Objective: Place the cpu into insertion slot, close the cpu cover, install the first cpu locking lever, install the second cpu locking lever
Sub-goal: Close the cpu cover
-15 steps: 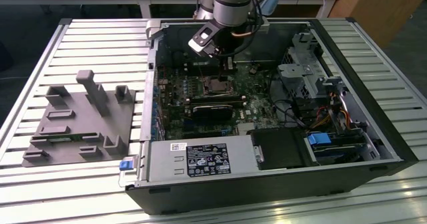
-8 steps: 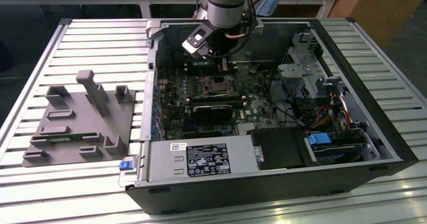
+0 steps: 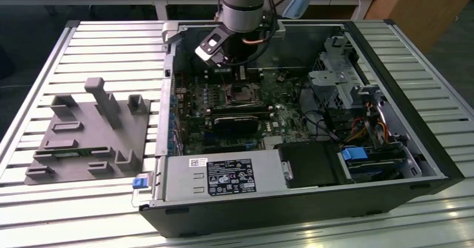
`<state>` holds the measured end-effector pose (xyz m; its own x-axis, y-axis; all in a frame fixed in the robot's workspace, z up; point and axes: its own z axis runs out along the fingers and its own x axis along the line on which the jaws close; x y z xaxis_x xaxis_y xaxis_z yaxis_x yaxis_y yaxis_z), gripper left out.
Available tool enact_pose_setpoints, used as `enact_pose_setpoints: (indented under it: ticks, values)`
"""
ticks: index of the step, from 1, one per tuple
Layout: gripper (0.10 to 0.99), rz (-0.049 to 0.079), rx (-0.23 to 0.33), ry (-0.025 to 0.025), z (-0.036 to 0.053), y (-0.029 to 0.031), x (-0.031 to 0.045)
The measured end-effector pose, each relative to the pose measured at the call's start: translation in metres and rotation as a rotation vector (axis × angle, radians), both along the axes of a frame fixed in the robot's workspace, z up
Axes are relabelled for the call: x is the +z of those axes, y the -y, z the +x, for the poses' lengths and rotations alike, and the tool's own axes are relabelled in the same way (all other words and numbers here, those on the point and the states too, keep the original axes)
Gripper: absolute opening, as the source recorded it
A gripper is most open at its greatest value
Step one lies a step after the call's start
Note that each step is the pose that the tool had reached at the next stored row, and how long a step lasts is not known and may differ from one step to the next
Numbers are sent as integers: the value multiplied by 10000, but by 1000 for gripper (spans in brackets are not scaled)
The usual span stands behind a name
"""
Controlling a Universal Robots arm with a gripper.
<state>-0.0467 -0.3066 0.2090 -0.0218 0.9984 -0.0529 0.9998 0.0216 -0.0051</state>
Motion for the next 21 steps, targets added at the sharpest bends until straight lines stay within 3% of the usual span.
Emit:
enact_pose_setpoints:
  ticks: [7, 21]
  values:
    - [106, 0, 17, 0, -53, 0, -29]
    - [106, -9, 20, -6, -40, 2, -97]
